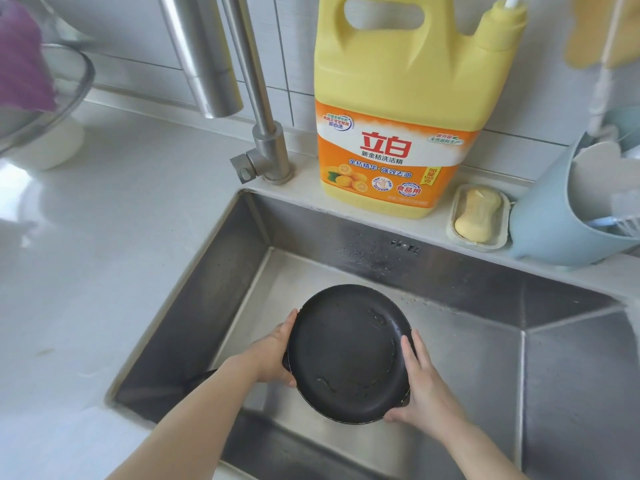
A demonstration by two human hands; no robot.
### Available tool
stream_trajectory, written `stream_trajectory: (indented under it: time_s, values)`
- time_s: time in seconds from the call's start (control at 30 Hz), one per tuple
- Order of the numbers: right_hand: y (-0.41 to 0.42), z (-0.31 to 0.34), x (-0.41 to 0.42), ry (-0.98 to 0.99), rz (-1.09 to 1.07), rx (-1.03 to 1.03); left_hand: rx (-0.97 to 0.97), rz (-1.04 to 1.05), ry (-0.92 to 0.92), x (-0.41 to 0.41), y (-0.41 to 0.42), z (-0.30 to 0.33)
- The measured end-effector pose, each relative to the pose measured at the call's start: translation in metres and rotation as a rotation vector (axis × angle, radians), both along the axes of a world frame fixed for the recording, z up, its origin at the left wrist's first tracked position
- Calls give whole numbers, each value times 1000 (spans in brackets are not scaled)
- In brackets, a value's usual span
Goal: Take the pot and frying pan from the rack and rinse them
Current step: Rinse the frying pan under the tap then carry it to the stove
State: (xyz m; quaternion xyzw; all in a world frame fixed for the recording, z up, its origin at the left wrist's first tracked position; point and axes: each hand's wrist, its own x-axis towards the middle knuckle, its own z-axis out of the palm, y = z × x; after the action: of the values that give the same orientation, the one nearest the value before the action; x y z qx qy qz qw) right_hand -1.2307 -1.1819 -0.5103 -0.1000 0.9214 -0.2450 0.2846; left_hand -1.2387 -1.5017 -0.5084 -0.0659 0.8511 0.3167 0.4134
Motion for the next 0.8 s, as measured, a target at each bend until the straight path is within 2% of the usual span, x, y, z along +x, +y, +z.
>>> stream_trajectory:
  time_s: [0.1,0.17,0.3,0.37,0.43,0.57,0.7,0.8]
  values:
    - [0,2,0,12,22,46,-92,-35,54,-10,7,15]
    - [-2,5,-1,23,34,61,-105,44,258,-21,14,41]
    - [-6,9,-3,1,19,87,-52,495,823,-54,15,108]
    - [-8,10,-4,-14,17,99,-26,677,985,-77,7,136]
    - [-8,12,-4,-22,16,110,-5,788,1030,-103,-1,158]
    - [-9,14,-5,-37,9,120,-47,926,934,-142,-13,179]
    - [-9,13,-6,-52,11,142,-142,914,920,-152,-23,181]
    - [-7,11,-5,-54,12,141,-138,886,896,-150,-29,179]
